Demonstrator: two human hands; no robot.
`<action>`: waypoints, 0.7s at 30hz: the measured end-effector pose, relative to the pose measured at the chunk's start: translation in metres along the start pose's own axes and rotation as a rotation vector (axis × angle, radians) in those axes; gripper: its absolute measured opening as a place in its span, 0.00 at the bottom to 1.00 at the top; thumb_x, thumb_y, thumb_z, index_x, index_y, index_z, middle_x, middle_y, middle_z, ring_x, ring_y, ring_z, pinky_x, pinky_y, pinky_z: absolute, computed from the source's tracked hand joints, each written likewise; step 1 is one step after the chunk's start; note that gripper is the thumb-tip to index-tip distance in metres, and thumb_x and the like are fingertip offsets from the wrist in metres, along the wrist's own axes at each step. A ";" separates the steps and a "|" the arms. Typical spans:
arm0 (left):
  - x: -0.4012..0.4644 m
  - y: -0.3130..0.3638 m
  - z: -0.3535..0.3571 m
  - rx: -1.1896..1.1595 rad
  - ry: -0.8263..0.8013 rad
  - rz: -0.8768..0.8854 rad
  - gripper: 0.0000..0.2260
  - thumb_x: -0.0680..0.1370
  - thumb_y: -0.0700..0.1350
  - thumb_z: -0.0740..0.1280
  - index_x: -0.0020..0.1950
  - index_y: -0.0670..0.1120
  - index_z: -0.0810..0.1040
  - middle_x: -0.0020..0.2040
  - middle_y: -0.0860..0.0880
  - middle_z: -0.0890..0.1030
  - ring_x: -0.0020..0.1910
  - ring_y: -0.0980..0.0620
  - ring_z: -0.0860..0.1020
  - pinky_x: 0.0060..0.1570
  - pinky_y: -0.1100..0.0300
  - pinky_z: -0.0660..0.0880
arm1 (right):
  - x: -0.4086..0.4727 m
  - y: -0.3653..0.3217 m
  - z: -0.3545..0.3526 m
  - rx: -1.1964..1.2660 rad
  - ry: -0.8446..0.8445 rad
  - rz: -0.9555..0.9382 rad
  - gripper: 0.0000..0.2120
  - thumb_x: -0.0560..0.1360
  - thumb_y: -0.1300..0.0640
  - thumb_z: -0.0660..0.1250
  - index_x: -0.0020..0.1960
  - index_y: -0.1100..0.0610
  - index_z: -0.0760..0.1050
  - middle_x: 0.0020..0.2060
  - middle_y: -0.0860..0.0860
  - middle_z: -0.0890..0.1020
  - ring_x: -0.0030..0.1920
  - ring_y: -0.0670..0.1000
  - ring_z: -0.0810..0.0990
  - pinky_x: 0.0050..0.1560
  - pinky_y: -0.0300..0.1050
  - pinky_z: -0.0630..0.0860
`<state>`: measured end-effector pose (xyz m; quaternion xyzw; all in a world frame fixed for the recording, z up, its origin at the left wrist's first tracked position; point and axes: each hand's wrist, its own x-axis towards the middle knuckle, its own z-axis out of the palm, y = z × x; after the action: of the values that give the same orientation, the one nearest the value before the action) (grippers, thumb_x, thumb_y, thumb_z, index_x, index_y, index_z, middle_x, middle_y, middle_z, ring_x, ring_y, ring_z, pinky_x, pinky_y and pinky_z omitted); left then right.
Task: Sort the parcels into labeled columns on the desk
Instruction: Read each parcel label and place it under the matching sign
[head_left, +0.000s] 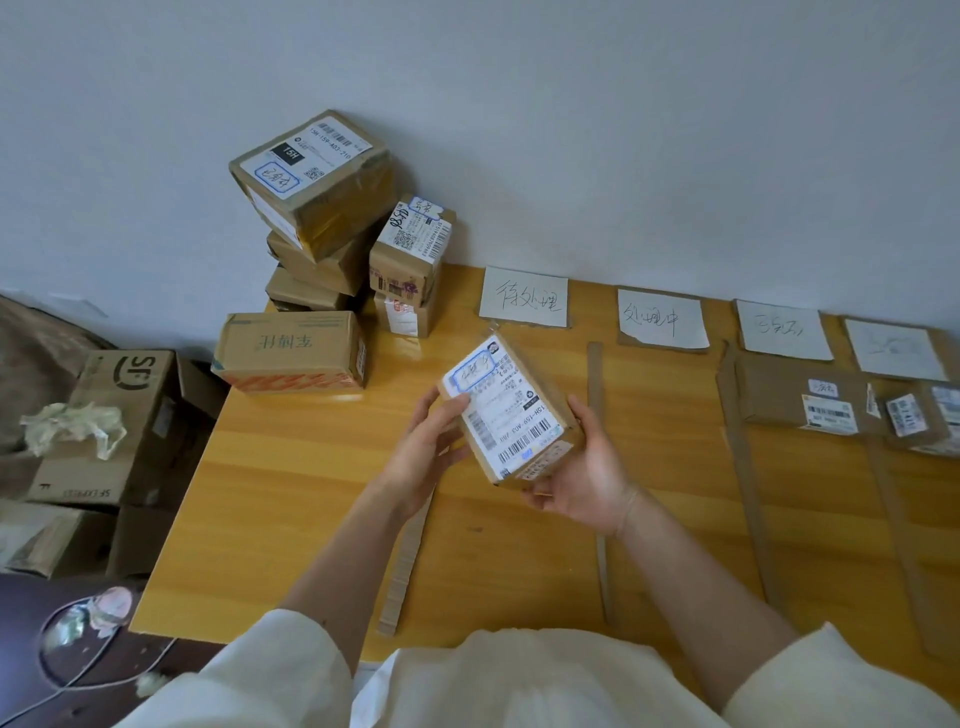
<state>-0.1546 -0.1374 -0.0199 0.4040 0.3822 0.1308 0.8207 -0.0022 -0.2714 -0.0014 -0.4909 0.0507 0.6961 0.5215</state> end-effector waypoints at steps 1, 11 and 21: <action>0.001 0.001 -0.002 -0.006 -0.008 -0.001 0.31 0.72 0.56 0.70 0.73 0.50 0.66 0.54 0.47 0.82 0.54 0.49 0.80 0.53 0.53 0.76 | -0.001 -0.002 -0.003 -0.050 0.004 0.026 0.35 0.69 0.27 0.55 0.58 0.53 0.80 0.51 0.57 0.82 0.46 0.57 0.79 0.40 0.47 0.73; 0.002 0.007 0.000 0.010 -0.108 -0.127 0.33 0.66 0.53 0.72 0.70 0.46 0.71 0.57 0.46 0.83 0.51 0.49 0.81 0.59 0.47 0.77 | -0.004 -0.029 -0.020 0.121 0.103 -0.136 0.46 0.63 0.20 0.54 0.66 0.52 0.76 0.46 0.55 0.82 0.37 0.52 0.79 0.38 0.43 0.68; 0.005 -0.005 0.016 -0.097 -0.060 -0.125 0.50 0.55 0.56 0.84 0.71 0.41 0.66 0.61 0.43 0.81 0.59 0.43 0.80 0.55 0.52 0.80 | 0.006 -0.017 -0.005 -0.202 0.184 -0.270 0.25 0.65 0.43 0.73 0.60 0.47 0.77 0.47 0.44 0.84 0.47 0.44 0.78 0.44 0.40 0.71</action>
<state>-0.1403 -0.1468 -0.0197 0.3428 0.3752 0.0857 0.8569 0.0142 -0.2621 -0.0009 -0.6047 -0.0381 0.5735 0.5514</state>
